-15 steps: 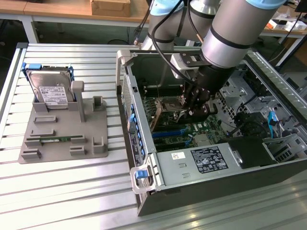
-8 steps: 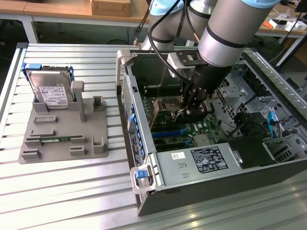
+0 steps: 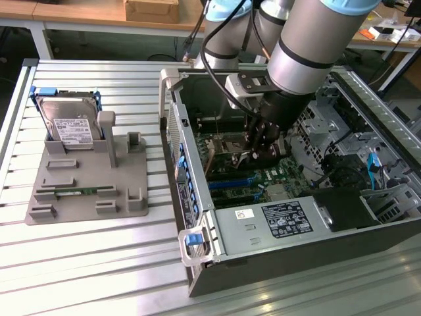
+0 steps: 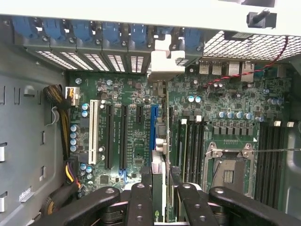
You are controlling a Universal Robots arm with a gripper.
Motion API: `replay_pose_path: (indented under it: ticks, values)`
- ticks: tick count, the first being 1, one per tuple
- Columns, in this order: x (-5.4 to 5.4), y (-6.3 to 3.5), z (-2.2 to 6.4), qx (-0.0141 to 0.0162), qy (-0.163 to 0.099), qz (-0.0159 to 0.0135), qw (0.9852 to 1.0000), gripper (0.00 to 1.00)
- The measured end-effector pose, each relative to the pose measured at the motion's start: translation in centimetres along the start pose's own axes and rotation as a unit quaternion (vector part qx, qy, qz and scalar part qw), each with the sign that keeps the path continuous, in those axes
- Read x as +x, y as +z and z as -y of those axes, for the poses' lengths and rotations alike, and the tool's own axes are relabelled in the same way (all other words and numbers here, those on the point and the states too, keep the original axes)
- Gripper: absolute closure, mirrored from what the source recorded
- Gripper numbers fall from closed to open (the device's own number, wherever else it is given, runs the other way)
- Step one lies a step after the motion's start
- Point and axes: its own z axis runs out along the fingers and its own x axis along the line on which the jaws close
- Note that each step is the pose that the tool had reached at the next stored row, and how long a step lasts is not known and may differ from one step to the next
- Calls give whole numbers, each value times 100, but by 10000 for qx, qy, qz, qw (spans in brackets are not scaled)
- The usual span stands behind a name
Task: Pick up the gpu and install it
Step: 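Insert the gpu into the slot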
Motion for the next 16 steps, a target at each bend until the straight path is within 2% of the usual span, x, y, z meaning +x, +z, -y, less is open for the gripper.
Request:
replay_pose_path:
  ticks: [16]
  values:
    - [21,126,-47,0,0,0,10000,74]
